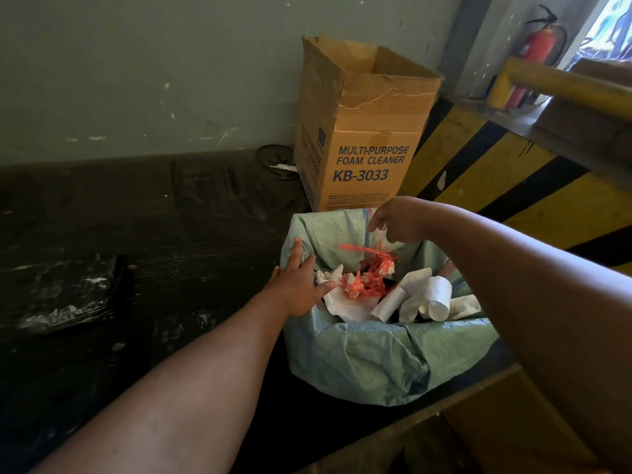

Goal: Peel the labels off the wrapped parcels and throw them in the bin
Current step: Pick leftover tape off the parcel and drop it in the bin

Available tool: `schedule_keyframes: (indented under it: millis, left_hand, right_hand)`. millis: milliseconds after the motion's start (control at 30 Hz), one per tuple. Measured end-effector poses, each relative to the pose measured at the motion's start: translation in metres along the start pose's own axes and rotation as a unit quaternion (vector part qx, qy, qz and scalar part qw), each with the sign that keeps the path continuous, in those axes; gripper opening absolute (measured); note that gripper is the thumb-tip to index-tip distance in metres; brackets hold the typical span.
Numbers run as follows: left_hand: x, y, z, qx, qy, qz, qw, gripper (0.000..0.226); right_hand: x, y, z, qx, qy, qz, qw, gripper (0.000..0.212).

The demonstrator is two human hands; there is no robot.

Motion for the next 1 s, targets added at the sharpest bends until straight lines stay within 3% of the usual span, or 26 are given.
schedule_keyframes:
  millis: [100, 233, 333, 433, 500, 600, 1000]
  left_hand:
    - [0.001, 0.000, 0.000, -0.001, 0.003, 0.000, 1.000, 0.088]
    - [0.001, 0.000, -0.001, -0.002, 0.009, 0.003, 1.000, 0.088]
    - [0.001, 0.001, -0.001, 0.001, 0.020, 0.007, 1.000, 0.087]
    - [0.001, 0.002, -0.001, -0.003, 0.018, 0.008, 1.000, 0.087]
    - [0.001, 0.001, -0.001, 0.000, 0.016, 0.008, 1.000, 0.088]
    - [0.002, 0.000, -0.001, 0.006, 0.019, 0.011, 1.000, 0.088]
    - [0.003, -0.001, -0.002, -0.001, 0.026, 0.006, 1.000, 0.088]
  right_hand:
    - [0.000, 0.000, -0.003, 0.002, 0.017, 0.005, 1.000, 0.050]
    - [-0.006, 0.002, -0.006, -0.009, -0.033, -0.023, 0.999, 0.040]
    - [-0.008, 0.006, -0.004, -0.047, -0.090, -0.059, 0.993, 0.014]
    - [-0.008, 0.006, -0.001, -0.108, -0.037, -0.034, 0.993, 0.019]
    - [-0.006, 0.008, -0.003, -0.073, -0.017, -0.020, 0.997, 0.018]
    - [-0.006, 0.011, -0.005, -0.019, -0.020, -0.020, 0.999, 0.035]
    - [-0.010, 0.012, -0.016, 0.024, -0.015, -0.067, 0.997, 0.026]
Point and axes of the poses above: each hand's wrist, its own y-axis away from the middle knuckle, its own z-axis out of the back of the hand, x = y × z, the point moved 3 cm from there along -y, towards the middle knuckle, and after that the axes turned 9 degrees about -y, right-handed, at the moved point
